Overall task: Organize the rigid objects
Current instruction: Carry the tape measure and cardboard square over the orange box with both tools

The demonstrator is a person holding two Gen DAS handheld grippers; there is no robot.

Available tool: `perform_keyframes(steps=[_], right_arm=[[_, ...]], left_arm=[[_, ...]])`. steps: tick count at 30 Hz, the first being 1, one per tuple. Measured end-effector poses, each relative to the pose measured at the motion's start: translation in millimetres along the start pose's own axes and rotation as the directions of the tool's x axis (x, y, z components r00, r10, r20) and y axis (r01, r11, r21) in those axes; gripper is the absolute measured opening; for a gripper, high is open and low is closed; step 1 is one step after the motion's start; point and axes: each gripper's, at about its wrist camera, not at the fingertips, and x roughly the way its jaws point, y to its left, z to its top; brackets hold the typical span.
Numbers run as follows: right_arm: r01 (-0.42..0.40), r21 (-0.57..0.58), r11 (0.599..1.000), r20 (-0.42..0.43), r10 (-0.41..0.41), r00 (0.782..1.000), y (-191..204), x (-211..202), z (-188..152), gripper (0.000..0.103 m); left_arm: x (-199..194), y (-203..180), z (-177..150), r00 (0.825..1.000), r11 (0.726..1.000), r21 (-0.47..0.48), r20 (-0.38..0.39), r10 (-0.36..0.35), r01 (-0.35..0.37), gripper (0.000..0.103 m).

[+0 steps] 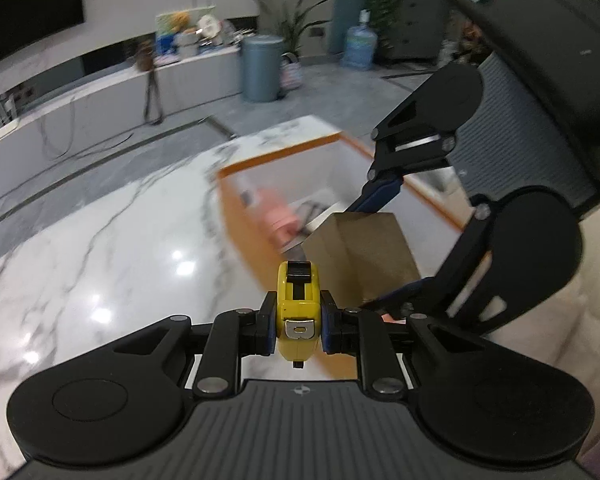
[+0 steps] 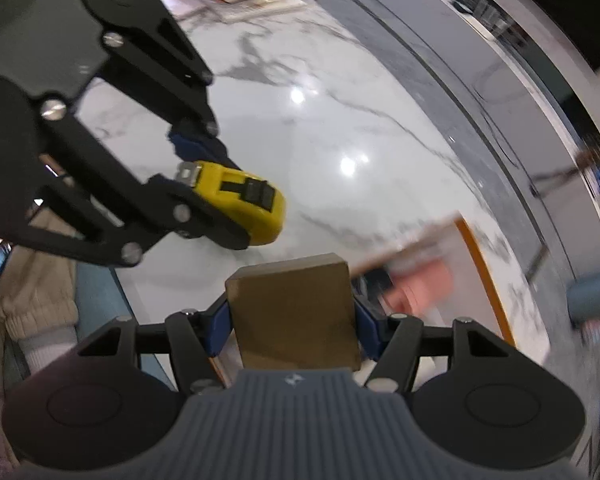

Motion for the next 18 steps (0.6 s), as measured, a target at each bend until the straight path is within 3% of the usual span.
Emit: perform_keyframes(steps=[4, 9, 18], right_arm=[[0.02, 0.144, 0.989, -0.059, -0.011, 0.998, -22, 1, -33, 0.062], [0.045, 0.346, 0.937, -0.124, -0.002, 0.992, -54, 23, -77, 0.062], [-0.022, 0.475, 0.88, -0.165, 0.113, 0.98, -70, 75, -110, 0.062]], left_arm=[[23, -28, 13, 0.999, 0.999, 0.021, -0.013, -0.046, 0.046, 0.022], [62, -47, 18, 0.994, 0.995, 0.035, -0.06, -0.09, 0.092, 0.022], [119, -50, 18, 0.977, 0.99, 0.028, -0.165, -0.133, 0.14, 0.022]])
